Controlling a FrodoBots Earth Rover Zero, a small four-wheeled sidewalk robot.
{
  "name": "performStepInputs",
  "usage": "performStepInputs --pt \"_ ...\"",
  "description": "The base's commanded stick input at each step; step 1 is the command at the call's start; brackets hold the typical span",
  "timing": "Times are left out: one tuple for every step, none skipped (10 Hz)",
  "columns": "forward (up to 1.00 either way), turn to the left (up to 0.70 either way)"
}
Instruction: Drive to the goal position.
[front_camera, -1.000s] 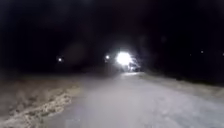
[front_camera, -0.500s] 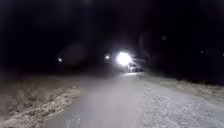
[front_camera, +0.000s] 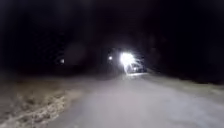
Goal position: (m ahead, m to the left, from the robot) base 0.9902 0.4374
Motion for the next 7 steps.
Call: performStepInputs --pt "1.00 0.00" --pt "1.00 0.00" --pt "1.00 0.00" --pt "1.00 0.00" --pt "1.00 0.00" --pt "1.00 0.00" --pt "1.00 0.00"
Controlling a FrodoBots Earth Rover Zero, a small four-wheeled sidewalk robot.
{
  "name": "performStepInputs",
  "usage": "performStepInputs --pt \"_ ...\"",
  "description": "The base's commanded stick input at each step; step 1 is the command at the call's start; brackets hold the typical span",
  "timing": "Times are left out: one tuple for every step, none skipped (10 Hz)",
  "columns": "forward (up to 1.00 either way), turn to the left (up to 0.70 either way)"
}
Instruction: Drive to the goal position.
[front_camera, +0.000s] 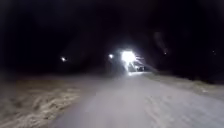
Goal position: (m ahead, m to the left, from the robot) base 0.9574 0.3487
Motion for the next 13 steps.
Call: performStepInputs --pt "1.00 0.00" --pt "1.00 0.00" --pt "1.00 0.00" --pt "1.00 0.00" --pt "1.00 0.00" --pt "1.00 0.00" --pt "1.00 0.00" --pt "1.00 0.00" --pt "1.00 0.00" --pt "1.00 0.00" --pt "1.00 0.00" --pt "1.00 0.00" --pt "1.00 0.00"
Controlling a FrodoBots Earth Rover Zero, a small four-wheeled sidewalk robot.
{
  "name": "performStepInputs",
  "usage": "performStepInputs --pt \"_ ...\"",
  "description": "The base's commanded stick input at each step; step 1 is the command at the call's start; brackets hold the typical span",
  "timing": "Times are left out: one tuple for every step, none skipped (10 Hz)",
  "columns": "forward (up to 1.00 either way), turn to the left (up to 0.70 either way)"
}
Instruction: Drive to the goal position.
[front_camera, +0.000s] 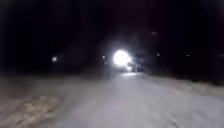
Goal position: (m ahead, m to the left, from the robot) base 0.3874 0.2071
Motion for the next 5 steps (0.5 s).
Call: performStepInputs --pt "1.00 0.00" --pt "1.00 -0.05" --pt "1.00 -0.24" --pt "1.00 -0.37" --pt "1.00 -0.21"
